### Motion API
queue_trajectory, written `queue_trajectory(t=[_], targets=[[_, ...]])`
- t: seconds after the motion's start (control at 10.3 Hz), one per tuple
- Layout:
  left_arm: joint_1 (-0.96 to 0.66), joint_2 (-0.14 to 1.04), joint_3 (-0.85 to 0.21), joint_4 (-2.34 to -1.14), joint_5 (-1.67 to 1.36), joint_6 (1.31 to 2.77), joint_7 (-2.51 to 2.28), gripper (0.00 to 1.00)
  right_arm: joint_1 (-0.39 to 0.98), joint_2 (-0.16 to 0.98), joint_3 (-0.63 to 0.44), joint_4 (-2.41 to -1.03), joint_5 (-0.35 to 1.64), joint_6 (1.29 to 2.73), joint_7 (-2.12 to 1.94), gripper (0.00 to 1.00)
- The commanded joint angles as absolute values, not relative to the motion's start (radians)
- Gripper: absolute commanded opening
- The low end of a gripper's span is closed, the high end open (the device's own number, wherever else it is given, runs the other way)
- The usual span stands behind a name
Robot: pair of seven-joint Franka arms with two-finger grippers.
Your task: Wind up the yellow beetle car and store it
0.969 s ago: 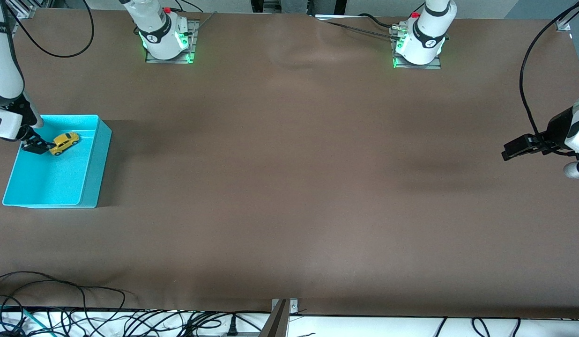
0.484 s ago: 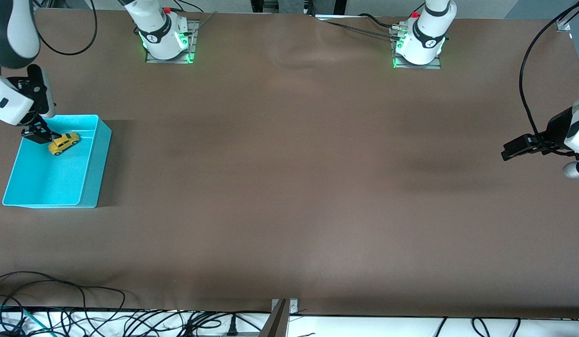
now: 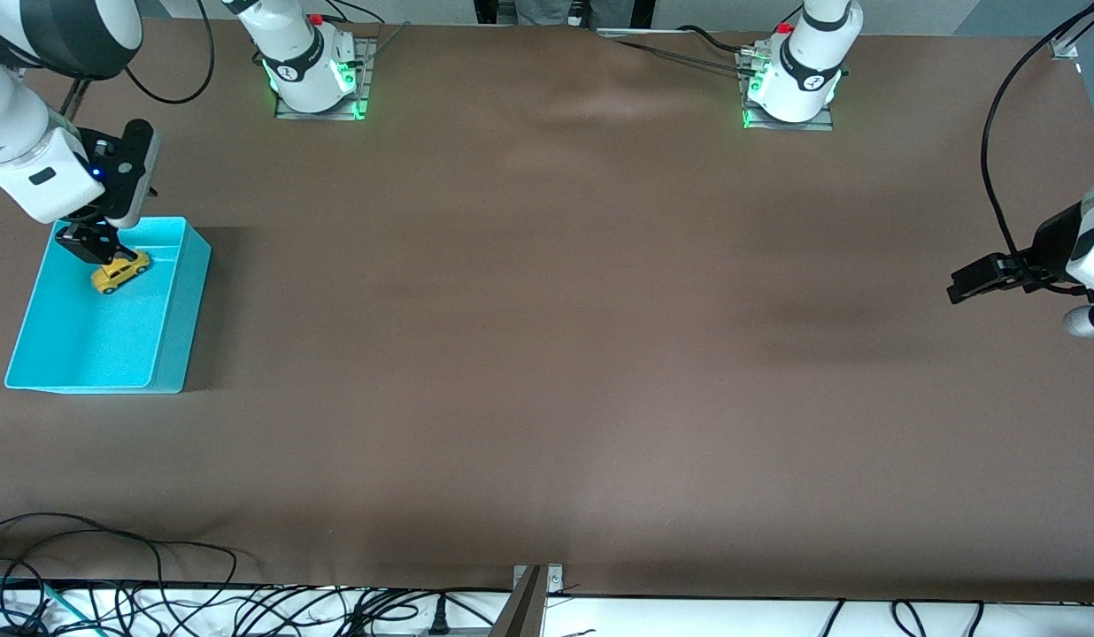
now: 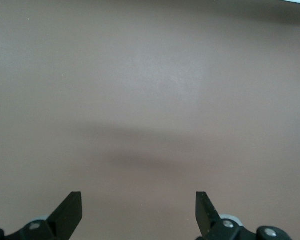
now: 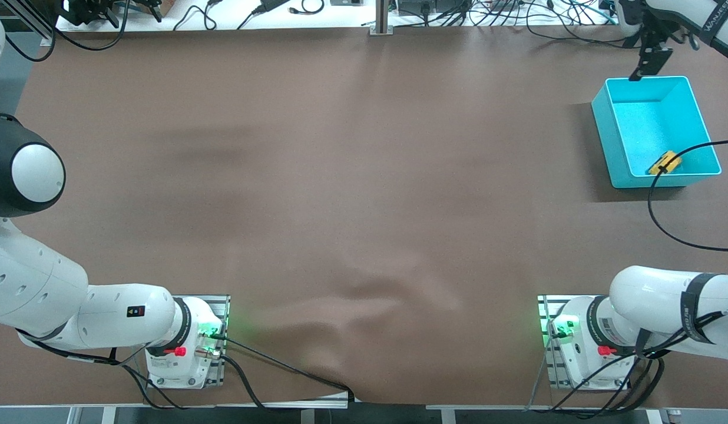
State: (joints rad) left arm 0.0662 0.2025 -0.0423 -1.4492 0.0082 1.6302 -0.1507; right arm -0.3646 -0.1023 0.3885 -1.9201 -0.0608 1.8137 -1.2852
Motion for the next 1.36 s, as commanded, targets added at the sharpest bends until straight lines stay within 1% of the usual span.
queue_trajectory(t=[0.0, 0.1, 0.19, 0.29, 0.39, 0.58, 0.68, 0.87, 0.97, 1.16, 1.26], targets=[[0.061, 0.198, -0.040, -1.442, 0.017, 1.626, -0.144, 1.00, -0.273, -0.097, 0.292, -1.898, 0.026, 1.806, -0.920, 1.00], [0.061, 0.198, -0.040, -1.442, 0.017, 1.626, -0.144, 1.00, -0.250, -0.095, 0.264, -1.887, 0.041, 1.801, -0.872, 1.00], [0.061, 0.198, -0.040, -1.442, 0.017, 1.626, -0.144, 1.00, -0.186, -0.088, 0.199, -1.872, 0.041, 1.801, -0.771, 1.00], [0.061, 0.198, -0.040, -1.442, 0.017, 1.626, -0.144, 1.00, -0.146, -0.083, 0.164, -1.861, 0.041, 1.805, -0.612, 1.00], [0.061, 0.198, -0.040, -1.442, 0.017, 1.626, -0.144, 1.00, -0.135, -0.083, 0.157, -1.856, 0.041, 1.804, -0.460, 1.00], [0.061, 0.198, -0.040, -1.442, 0.017, 1.626, -0.144, 1.00, -0.043, -0.077, 0.073, -1.810, 0.041, 1.795, -0.294, 1.00], [0.061, 0.198, -0.040, -1.442, 0.017, 1.626, -0.143, 1.00, -0.028, -0.071, 0.066, -1.778, 0.038, 1.786, -0.269, 1.00], [0.061, 0.198, -0.041, -1.442, 0.017, 1.626, -0.143, 1.00, -0.026, 0.000, 0.064, -1.638, 0.032, 1.682, -0.212, 1.00], [0.061, 0.198, -0.040, -1.442, 0.017, 1.626, -0.143, 1.00, -0.023, 0.018, 0.064, -1.590, 0.028, 1.651, -0.178, 1.00], [0.060, 0.198, -0.041, -1.442, 0.017, 1.626, -0.143, 1.00, -0.015, 0.014, 0.066, -1.588, 0.003, 1.643, -0.119, 1.00], [0.055, 0.198, -0.040, -1.442, 0.017, 1.626, -0.144, 1.00, -0.014, 0.009, 0.071, -1.588, 0.003, 1.606, -0.041, 1.00]])
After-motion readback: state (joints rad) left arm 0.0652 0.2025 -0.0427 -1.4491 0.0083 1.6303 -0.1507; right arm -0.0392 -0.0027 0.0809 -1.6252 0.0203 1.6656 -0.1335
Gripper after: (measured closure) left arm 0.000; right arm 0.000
